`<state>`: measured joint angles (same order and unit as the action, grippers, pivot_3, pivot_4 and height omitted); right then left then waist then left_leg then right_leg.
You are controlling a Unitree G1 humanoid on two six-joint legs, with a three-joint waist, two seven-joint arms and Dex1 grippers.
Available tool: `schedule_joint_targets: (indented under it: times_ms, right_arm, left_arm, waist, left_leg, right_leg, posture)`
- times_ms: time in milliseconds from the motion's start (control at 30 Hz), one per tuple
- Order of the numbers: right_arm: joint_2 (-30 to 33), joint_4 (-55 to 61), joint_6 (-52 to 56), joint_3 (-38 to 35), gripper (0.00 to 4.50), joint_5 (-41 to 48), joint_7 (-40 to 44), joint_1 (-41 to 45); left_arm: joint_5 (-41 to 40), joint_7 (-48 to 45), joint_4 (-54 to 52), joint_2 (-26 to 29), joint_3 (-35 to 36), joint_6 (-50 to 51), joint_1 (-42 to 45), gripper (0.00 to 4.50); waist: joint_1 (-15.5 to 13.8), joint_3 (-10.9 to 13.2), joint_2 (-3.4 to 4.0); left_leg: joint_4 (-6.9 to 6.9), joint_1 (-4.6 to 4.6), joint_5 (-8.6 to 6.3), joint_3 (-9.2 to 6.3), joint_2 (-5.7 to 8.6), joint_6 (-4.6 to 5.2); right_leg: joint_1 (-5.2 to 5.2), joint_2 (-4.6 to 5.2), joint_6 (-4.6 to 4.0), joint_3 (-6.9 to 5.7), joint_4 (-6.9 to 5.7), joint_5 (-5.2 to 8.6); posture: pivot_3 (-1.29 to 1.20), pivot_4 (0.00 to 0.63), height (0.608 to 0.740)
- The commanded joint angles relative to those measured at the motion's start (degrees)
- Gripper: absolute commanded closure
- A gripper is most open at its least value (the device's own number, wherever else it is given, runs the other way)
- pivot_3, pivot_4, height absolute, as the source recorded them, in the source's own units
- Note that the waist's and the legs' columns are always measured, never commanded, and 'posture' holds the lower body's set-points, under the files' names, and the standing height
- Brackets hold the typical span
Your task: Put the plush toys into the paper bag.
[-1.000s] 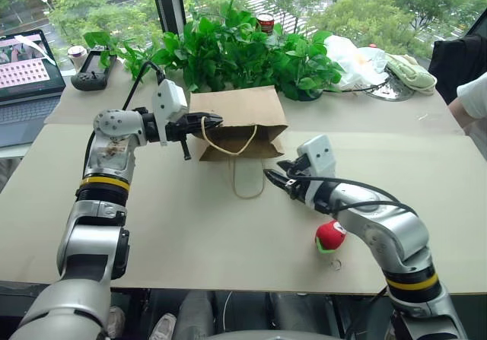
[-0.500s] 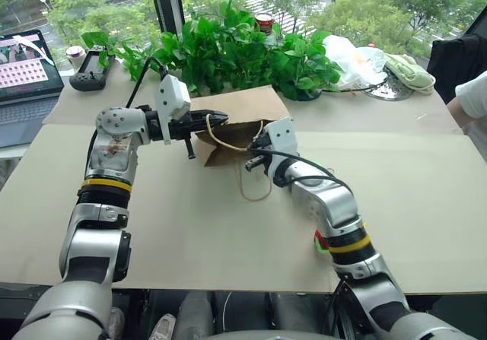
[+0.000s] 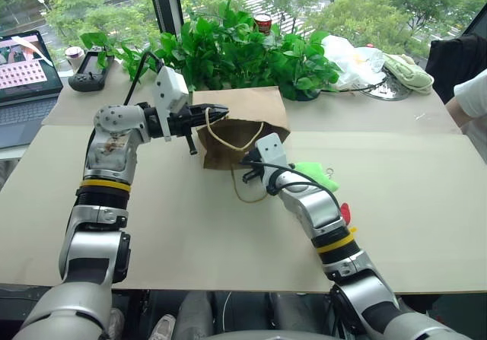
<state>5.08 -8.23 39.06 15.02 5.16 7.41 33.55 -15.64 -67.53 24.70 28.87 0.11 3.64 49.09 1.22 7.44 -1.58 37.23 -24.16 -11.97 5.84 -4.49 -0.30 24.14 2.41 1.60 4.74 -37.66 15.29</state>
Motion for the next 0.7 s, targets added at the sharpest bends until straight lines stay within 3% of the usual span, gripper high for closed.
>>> schedule_joint_targets:
  times_ms: [33, 467, 700]
  right_arm:
    - [-0.2, -0.4, 2.5, 0.2, 4.34, -1.1, 1.1, -0.4]
    - [-0.1, 4.9, 2.9, -1.6, 4.34, -1.5, 4.3, -0.4]
    - [5.8, 28.4, 15.3, -9.6, 4.34, 7.7, 10.7, -5.5]
  left_arm:
    - [-1.5, 1.3, -2.4, 0.4, 1.6, 1.0, 0.7, 4.5]
    - [-1.6, 2.4, -3.6, 0.3, 1.5, 1.9, -0.2, 4.5]
    - [-1.9, 2.7, -5.0, 0.1, 1.5, 2.8, -0.6, 4.5]
  waist:
    - [0.0, 0.0, 0.0]
    - [0.0, 0.0, 0.01]
    - [-0.4, 0.0, 0.01]
  left_leg:
    - [0.0, 0.01, 0.0, 0.0, 0.0, 0.0]
    - [0.0, 0.02, 0.01, -0.02, 0.0, -0.01]
    - [-0.01, -0.15, 0.0, -0.11, 0.01, -0.01]
  right_leg:
    - [-0.01, 0.0, 0.0, 0.0, 0.0, 0.0]
    - [0.01, 0.0, 0.0, -0.02, 0.01, 0.0]
    - [0.05, 0.02, 0.0, -0.09, 0.05, 0.0]
  posture:
    - [0.0, 0.15, 0.713]
    - [0.0, 0.15, 0.713]
    - [0.0, 0.15, 0.713]
